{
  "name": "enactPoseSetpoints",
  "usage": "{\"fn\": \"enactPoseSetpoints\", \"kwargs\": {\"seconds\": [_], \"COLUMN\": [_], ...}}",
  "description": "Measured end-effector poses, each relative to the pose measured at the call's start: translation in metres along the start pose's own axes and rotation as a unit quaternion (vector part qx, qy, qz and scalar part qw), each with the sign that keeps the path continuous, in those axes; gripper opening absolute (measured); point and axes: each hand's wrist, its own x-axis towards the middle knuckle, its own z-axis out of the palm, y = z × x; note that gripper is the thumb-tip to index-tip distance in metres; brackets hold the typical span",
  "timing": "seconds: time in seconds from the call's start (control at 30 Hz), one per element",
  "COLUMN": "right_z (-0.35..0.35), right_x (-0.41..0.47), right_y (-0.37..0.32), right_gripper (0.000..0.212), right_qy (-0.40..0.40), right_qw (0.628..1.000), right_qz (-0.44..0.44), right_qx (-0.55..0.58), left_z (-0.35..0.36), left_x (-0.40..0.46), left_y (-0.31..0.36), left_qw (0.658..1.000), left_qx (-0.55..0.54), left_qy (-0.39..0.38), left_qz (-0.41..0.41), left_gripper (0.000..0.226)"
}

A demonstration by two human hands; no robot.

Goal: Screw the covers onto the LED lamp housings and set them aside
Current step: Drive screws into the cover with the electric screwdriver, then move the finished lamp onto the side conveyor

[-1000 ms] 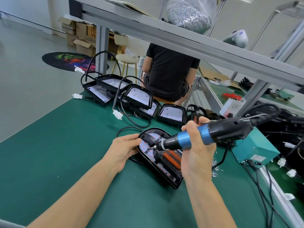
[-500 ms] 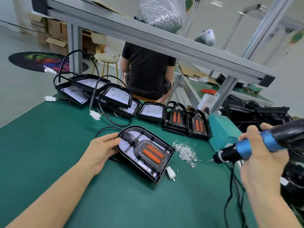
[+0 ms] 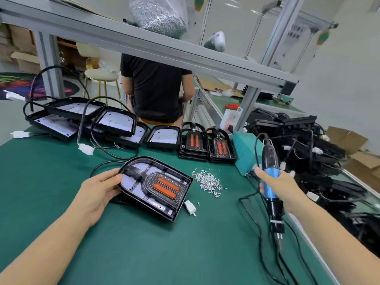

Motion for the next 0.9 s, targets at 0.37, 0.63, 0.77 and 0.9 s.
{"fn": "enactPoseSetpoints", "kwargs": {"seconds": [0.37,0.63,0.77,0.9], "right_z": [0.029,0.047,0.057,0.059], "right_x": [0.015,0.015,0.014,0.015], "right_y": [0.030,0.040,0.035,0.033], "right_gripper": [0.068,0.065,0.060,0.058], "right_qy": [0.006,0.046,0.061,0.062], "right_qw": [0.929,0.854,0.767,0.776], "right_qz": [0.051,0.004,-0.021,-0.016], "right_qx": [-0.367,-0.519,-0.638,-0.627], "left_z": [0.002,0.002,0.003,0.003], "left_x": [-0.003,-0.003,-0.003,-0.003], "left_y": [0.002,0.002,0.001,0.001], "left_qw": [1.000,1.000,1.000,1.000], "left_qx": [-0.004,-0.001,0.001,-0.001], "left_qy": [-0.011,-0.003,0.000,-0.001], "left_qz": [0.004,0.006,0.006,0.009], "left_gripper": [0.021,0.022,0.023,0.023]}}
